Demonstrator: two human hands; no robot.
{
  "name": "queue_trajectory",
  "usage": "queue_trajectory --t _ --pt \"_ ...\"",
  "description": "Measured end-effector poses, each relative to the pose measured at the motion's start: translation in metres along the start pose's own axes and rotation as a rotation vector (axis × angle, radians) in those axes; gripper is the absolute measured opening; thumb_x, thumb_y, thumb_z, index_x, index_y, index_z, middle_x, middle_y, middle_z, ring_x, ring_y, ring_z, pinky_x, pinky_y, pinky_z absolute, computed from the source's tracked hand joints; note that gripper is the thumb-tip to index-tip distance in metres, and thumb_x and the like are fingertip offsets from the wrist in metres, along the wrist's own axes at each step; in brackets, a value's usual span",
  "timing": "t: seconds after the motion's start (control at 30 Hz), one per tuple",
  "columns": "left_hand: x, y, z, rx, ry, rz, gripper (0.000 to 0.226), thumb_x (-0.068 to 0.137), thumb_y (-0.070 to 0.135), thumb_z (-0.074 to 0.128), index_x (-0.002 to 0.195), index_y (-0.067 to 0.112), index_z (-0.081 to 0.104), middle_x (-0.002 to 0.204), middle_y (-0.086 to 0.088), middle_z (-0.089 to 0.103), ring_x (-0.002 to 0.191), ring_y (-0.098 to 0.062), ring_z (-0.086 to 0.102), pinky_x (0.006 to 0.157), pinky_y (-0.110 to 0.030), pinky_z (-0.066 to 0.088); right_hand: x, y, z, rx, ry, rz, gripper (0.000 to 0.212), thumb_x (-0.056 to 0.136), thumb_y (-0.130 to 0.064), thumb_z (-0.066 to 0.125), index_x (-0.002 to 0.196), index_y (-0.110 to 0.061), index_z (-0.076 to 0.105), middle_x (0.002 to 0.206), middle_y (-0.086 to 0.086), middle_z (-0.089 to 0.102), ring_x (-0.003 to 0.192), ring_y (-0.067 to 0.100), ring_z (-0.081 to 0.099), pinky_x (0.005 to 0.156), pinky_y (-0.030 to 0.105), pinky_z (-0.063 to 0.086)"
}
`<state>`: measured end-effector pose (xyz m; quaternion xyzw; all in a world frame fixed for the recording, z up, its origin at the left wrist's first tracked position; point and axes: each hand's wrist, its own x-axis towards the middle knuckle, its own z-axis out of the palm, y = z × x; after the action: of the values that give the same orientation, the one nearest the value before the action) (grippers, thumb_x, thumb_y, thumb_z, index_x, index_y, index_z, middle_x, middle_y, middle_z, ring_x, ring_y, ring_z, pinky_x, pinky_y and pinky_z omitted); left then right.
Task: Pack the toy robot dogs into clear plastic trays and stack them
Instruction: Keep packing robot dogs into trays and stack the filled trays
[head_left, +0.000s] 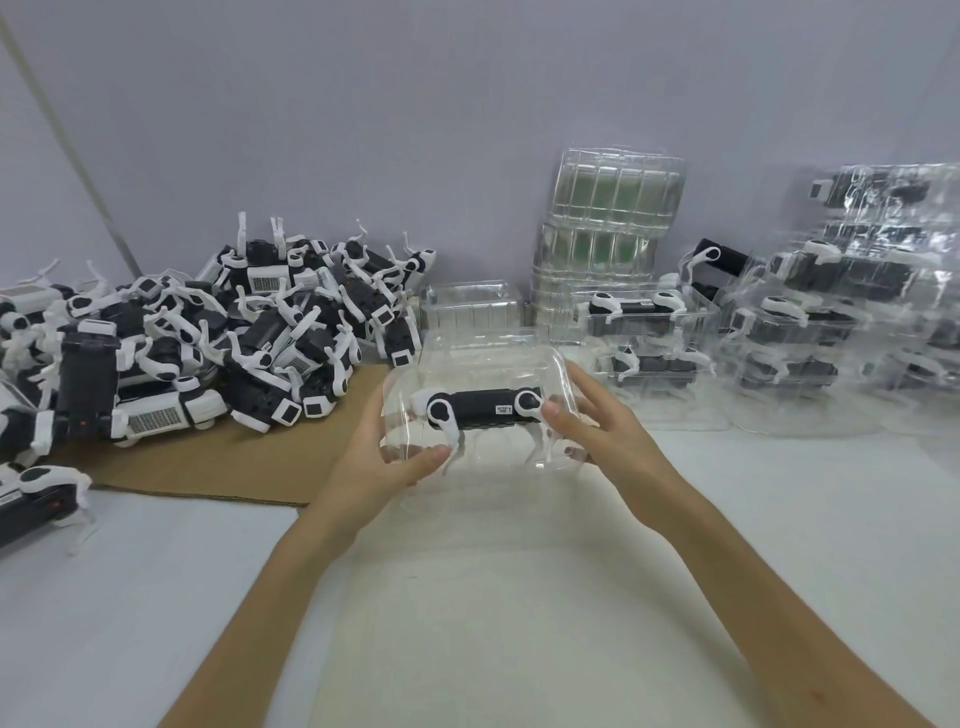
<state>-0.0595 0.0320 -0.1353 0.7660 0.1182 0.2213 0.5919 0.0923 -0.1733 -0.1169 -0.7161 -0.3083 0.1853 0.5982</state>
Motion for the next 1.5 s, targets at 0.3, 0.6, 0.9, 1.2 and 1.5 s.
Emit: queue_trajectory --t 0.3,0.6,0.9,1.2,1.5 --pt "0.006 -0.013 0.003 0.082 0.075 0.060 0.107 0.069 0.031 0.089 0.150 0.045 0.021 0.132 0.014 0.045 0.098 0.004 0.061 0.072 -0.019 0.054 0.001 0.009 0.009 -0.073 0.176 0.004 0.059 0.082 -0.056 0.068 0.134 -0.043 0.046 0.121 -0.016 0.055 0.100 0.005 0.060 0.072 0.018 0.044" --pt "0.008 -0.019 0.004 0.083 0.150 0.019 0.106 0.065 0.030 0.093 0.146 0.046 0.026 0.126 0.008 0.055 0.085 -0.010 0.061 0.076 -0.023 0.050 0.002 0.012 0.010 -0.198 0.241 -0.127 0.053 0.089 -0.044 0.068 0.136 -0.037 0.046 0.122 -0.017 0.052 0.098 0.011 0.060 0.074 0.018 0.044" --pt "0.008 -0.020 0.015 0.113 0.239 -0.011 0.097 0.072 0.025 0.088 0.147 0.041 0.029 0.116 -0.001 0.054 0.067 -0.005 0.059 0.055 -0.022 0.048 -0.014 0.001 0.025 -0.564 0.429 -0.444 0.049 0.083 -0.007 0.058 0.129 -0.024 0.059 0.121 -0.004 0.057 0.105 0.016 0.056 0.095 0.036 0.045" --pt "0.004 -0.017 0.022 0.190 0.295 0.070 0.102 0.071 0.031 0.089 0.148 0.040 0.023 0.114 0.011 0.054 0.073 -0.012 0.069 0.075 -0.032 0.058 -0.027 0.012 0.058 -1.147 -0.072 -0.376 0.062 0.089 -0.021 0.049 0.146 -0.042 0.038 0.153 0.010 0.034 0.137 0.025 0.037 0.118 0.044 -0.007" --pt "0.000 -0.011 0.033 0.262 0.223 0.157 0.106 0.063 0.051 0.084 0.149 0.044 0.023 0.118 0.032 0.046 0.085 0.003 0.063 0.082 -0.044 0.059 -0.025 0.021 0.060 -1.227 -0.041 -0.353 0.059 0.087 -0.022 0.046 0.145 -0.031 0.035 0.143 0.015 0.036 0.128 0.029 0.039 0.108 0.045 0.010"
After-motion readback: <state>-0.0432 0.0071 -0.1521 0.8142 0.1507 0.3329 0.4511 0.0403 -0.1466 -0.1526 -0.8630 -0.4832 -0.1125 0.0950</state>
